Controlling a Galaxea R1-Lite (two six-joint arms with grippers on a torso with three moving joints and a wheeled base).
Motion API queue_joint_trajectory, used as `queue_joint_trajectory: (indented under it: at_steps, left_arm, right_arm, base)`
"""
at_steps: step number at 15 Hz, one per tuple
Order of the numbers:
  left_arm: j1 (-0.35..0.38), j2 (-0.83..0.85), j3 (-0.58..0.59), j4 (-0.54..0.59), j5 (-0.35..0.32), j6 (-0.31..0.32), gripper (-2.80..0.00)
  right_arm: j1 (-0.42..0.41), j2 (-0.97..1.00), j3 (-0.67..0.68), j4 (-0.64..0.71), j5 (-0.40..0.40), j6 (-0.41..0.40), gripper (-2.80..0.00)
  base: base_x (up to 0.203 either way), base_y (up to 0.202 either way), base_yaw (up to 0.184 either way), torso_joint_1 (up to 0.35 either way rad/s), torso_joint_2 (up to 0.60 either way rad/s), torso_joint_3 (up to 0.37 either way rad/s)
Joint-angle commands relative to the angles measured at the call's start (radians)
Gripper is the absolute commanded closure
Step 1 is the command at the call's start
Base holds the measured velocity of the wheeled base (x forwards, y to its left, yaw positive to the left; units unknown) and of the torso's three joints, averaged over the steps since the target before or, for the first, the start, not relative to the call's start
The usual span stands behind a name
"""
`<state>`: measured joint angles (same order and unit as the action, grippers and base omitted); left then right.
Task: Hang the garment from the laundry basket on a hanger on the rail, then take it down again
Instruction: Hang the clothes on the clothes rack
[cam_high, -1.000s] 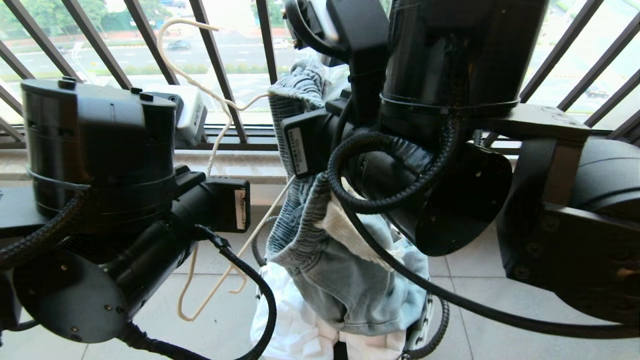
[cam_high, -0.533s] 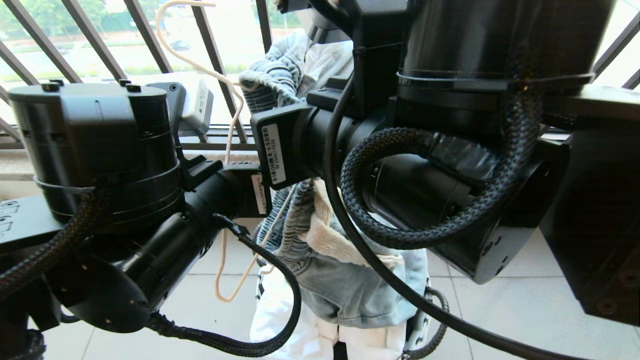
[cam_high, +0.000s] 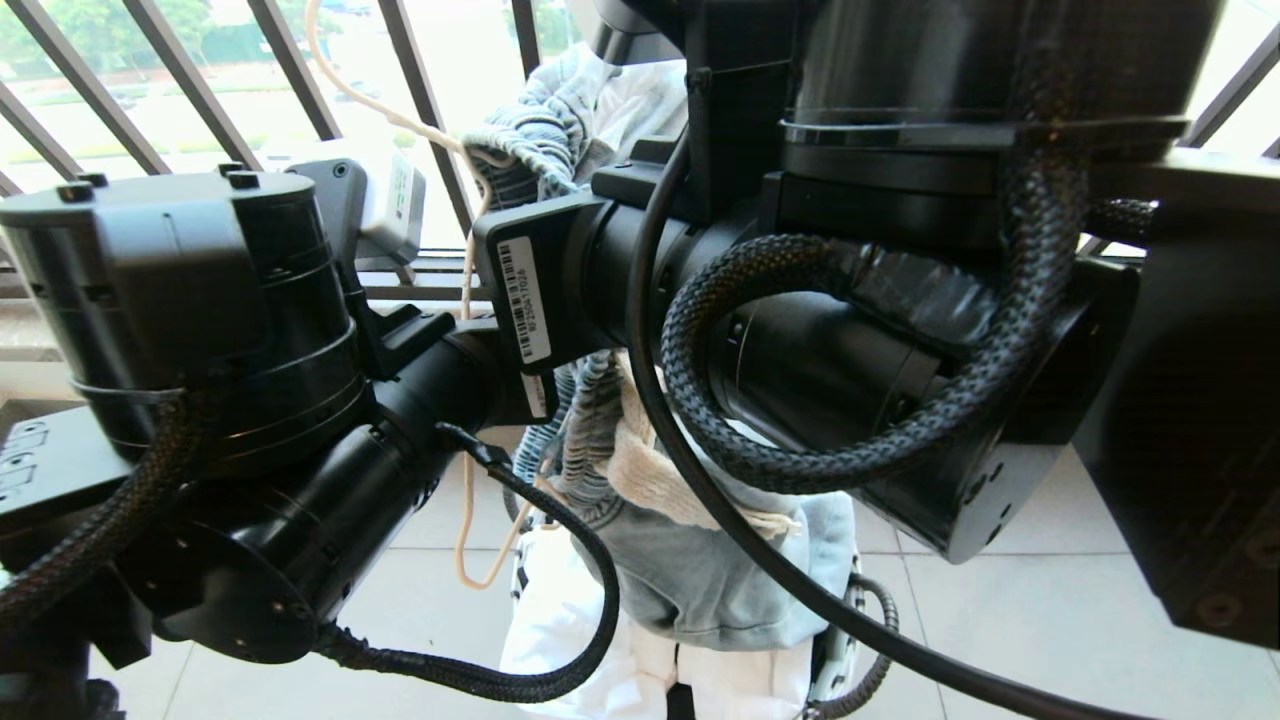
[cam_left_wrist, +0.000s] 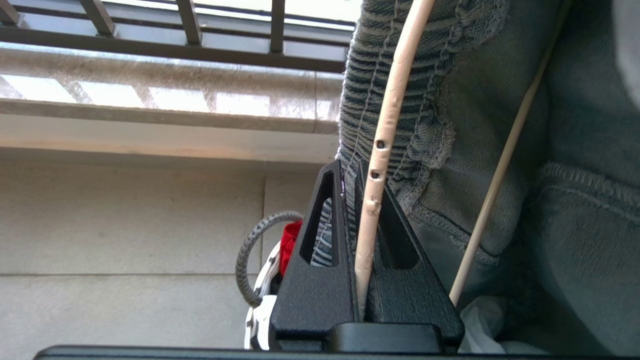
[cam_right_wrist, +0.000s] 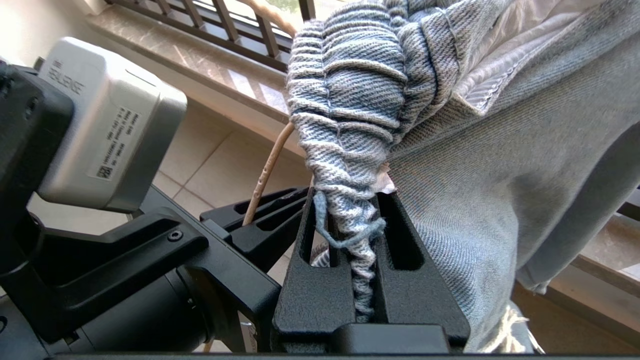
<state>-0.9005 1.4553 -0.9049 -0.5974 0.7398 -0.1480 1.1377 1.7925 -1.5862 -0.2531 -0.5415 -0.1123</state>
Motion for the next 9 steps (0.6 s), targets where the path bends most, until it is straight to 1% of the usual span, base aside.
queue_joint_trajectory:
  at_steps: [1, 3, 4, 9]
  left_arm:
    - [0.0, 0.002, 0.003, -0.033, 0.004, 0.002, 0.0]
    - [0.0, -0.001, 0.003, -0.035, 0.003, 0.002, 0.0]
    - [0.0, -0.001, 0.003, -0.035, 0.003, 0.001, 0.0]
    - [0.0, -0.004, 0.003, -0.036, 0.003, 0.001, 0.0]
  right_arm:
    - [0.001, 0.005, 0.002, 0.0, -0.002, -0.001, 0.0]
    - [0.0, 0.005, 0.002, 0.0, -0.003, -0.003, 0.0]
    - [-0.001, 0.005, 0.002, -0.001, -0.003, -0.017, -2.8]
    - [-0.001, 0.001, 0.002, -0.005, -0.005, -0.024, -2.8]
  base:
    - [0.0, 0.0, 0.0, 0.0, 0.0, 0.0]
    - [0.0, 0.0, 0.0, 0.0, 0.0, 0.0]
    - [0.0, 0.0, 0.0, 0.0, 0.0, 0.0]
    - [0.0, 0.0, 0.0, 0.0, 0.0, 0.0]
